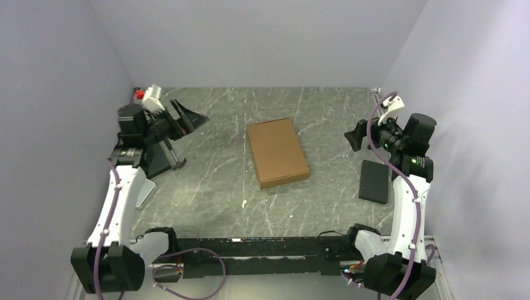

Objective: Fold the paper box

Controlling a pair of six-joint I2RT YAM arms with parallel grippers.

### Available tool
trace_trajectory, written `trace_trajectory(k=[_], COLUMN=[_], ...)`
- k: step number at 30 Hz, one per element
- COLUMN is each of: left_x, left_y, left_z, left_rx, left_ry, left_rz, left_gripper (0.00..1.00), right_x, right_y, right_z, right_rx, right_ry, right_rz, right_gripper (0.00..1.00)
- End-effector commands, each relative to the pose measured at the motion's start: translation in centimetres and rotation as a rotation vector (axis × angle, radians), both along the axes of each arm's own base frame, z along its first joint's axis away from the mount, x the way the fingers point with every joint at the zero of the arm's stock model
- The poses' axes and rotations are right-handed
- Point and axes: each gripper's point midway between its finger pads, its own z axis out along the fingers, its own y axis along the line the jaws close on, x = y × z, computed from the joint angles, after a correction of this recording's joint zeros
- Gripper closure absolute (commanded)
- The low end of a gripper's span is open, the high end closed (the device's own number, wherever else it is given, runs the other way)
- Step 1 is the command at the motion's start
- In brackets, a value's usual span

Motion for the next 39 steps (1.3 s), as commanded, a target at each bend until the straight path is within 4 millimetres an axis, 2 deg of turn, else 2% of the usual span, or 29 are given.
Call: trace_trajectory(k=[1, 4, 9, 14, 18, 27, 29, 39], left_x=[-2.9, -4.3, -5.5, -5.6, -5.5, -5.6, -5.7, -5.9], left_y=[0.9, 0.8, 1.0, 1.0, 1.1, 1.7, 1.9, 3.2], left_z=[4.1, 4.4, 4.1, 3.8, 3.3, 1.0, 1.2, -0.8], left_rx=[-0.013, -0.011, 0.017, 0.050, 0.068, 0.137, 0.155, 0.221], left_ry=[-0.074, -0.084, -0.112, -0.122, -0.153, -0.229, -0.246, -0.186], left_rz=[-0.080, -0.087, -0.073, -0.095, -0.098, -0.076, -0.071, -0.015], left_gripper=[0.00, 0.00, 0.00, 0.00, 0.01, 0.01, 0.00, 0.01], right_x=[-0.2, -0.4, -1.4, -1.9, -2.2, -1.6, -1.7, -1.4], right_y=[1.3, 1.2, 0.6, -0.6, -0.5, -1.1, -1.1, -0.2], right_z=[3.0, 4.6, 6.4, 6.5, 6.6, 3.9, 3.7, 2.0], right_rx=[0.225, 0.280, 0.251, 0.259, 0.278, 0.279, 0.271, 0.277], right_ry=[0.057, 0.062, -0.009, -0.012, -0.021, -0.024, -0.034, -0.052], right_rz=[-0.034, -0.098, -0.159, -0.264, -0.279, -0.306, -0.305, -0.236], right_gripper=[0.00, 0.00, 0.00, 0.00, 0.00, 0.00, 0.00, 0.00])
